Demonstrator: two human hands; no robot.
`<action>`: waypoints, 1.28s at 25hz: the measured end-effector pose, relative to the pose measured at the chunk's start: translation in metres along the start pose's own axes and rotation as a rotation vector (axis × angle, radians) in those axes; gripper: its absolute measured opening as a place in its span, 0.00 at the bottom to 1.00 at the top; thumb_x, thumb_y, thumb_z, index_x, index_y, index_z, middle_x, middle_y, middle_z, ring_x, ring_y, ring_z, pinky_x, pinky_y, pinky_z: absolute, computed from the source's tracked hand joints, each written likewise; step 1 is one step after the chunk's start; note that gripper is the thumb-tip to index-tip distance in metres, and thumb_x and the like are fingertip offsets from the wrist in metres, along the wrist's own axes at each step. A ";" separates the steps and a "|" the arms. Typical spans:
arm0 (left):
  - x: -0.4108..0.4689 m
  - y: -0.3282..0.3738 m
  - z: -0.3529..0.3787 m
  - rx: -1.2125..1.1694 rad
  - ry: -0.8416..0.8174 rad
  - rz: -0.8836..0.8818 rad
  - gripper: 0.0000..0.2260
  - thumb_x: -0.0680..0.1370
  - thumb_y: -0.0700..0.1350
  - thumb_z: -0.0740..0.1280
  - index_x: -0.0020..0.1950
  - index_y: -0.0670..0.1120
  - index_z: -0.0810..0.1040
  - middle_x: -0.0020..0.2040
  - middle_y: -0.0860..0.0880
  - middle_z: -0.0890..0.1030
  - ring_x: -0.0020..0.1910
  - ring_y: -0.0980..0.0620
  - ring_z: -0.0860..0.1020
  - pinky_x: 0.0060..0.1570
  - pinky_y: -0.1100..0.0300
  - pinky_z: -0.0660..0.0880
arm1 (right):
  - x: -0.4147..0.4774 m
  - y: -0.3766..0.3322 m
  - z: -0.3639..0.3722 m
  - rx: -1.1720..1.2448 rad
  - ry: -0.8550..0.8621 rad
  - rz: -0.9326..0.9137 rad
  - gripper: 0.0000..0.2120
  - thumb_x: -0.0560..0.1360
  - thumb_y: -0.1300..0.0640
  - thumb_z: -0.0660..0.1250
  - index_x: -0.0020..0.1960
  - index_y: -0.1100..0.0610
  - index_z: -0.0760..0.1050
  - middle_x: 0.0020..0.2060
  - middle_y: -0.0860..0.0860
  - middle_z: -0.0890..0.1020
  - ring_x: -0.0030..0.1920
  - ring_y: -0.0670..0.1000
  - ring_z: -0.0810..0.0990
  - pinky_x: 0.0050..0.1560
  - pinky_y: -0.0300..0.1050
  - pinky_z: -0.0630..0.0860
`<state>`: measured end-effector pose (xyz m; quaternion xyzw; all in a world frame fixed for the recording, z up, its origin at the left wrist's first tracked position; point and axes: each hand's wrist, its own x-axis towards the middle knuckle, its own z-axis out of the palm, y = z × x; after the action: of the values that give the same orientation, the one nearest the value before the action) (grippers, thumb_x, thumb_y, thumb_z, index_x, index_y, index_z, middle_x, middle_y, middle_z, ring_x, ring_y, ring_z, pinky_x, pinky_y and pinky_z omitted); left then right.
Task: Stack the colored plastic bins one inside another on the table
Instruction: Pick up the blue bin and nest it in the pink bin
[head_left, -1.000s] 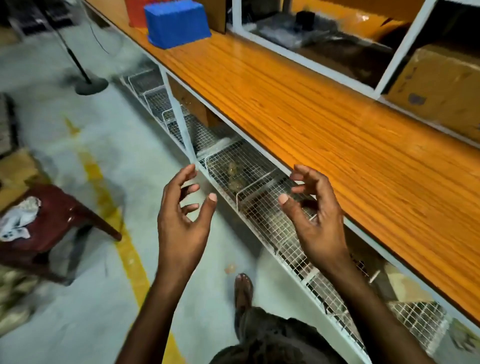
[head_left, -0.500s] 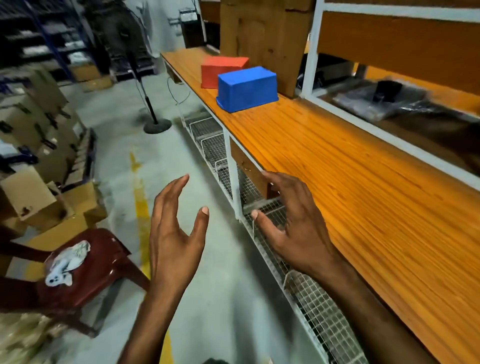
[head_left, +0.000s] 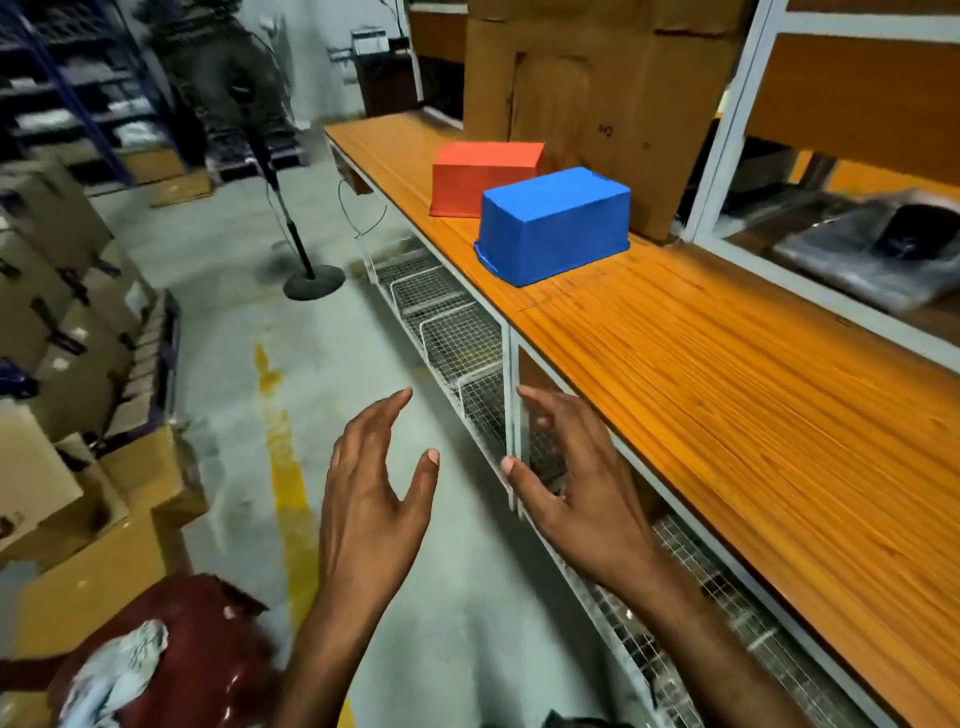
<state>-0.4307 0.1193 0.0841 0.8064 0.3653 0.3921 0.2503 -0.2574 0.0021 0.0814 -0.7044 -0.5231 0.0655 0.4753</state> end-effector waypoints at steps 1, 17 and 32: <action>0.023 -0.011 0.005 -0.044 -0.015 -0.017 0.26 0.79 0.44 0.72 0.75 0.56 0.70 0.71 0.56 0.73 0.72 0.55 0.72 0.68 0.51 0.72 | 0.018 0.006 0.009 0.005 0.013 0.024 0.29 0.78 0.48 0.70 0.76 0.39 0.63 0.70 0.39 0.70 0.69 0.43 0.73 0.65 0.55 0.77; 0.412 -0.110 0.178 -0.473 -0.252 -0.102 0.22 0.78 0.44 0.73 0.69 0.61 0.75 0.67 0.62 0.79 0.67 0.60 0.77 0.61 0.55 0.76 | 0.358 0.173 0.054 0.089 0.311 0.283 0.23 0.78 0.51 0.73 0.70 0.43 0.72 0.62 0.40 0.76 0.60 0.41 0.78 0.51 0.52 0.82; 0.672 -0.204 0.338 -0.718 -0.728 0.015 0.19 0.77 0.43 0.74 0.63 0.61 0.74 0.66 0.57 0.75 0.65 0.53 0.75 0.60 0.60 0.74 | 0.523 0.231 0.136 -0.071 0.899 0.700 0.25 0.76 0.52 0.76 0.70 0.50 0.73 0.65 0.44 0.76 0.57 0.36 0.78 0.53 0.42 0.78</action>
<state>0.0504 0.7318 0.0537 0.7564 0.0911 0.1884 0.6198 0.0500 0.5015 0.0494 -0.8098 -0.0069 -0.1048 0.5772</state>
